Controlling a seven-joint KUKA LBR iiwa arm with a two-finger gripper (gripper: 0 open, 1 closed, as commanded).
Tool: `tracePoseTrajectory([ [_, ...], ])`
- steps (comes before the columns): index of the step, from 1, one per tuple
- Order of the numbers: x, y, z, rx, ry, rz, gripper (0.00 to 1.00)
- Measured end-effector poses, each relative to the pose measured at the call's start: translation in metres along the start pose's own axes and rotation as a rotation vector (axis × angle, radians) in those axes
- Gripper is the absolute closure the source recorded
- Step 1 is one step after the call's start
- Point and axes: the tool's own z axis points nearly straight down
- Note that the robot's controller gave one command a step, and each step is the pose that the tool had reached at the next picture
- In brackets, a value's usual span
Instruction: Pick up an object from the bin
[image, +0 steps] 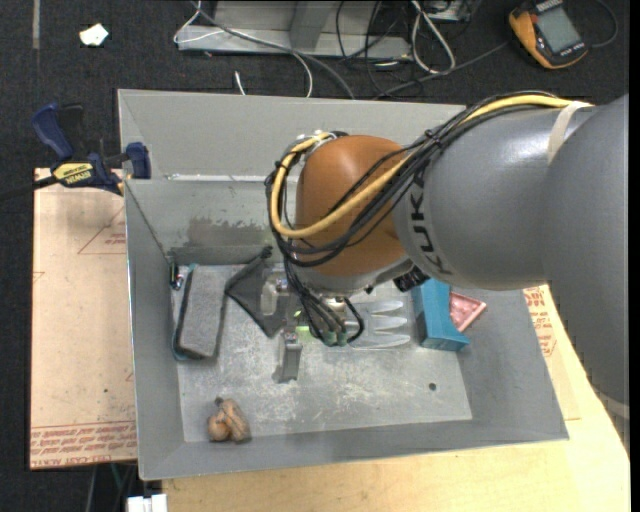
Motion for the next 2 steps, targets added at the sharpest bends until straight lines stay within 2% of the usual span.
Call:
tracePoseTrajectory([
  [1, -0.002, -0.001, -0.005, -0.001, -0.007, 0.004, 0.00],
  [2, -0.034, -0.037, 0.031, -0.004, -0.014, -0.141, 0.00],
])
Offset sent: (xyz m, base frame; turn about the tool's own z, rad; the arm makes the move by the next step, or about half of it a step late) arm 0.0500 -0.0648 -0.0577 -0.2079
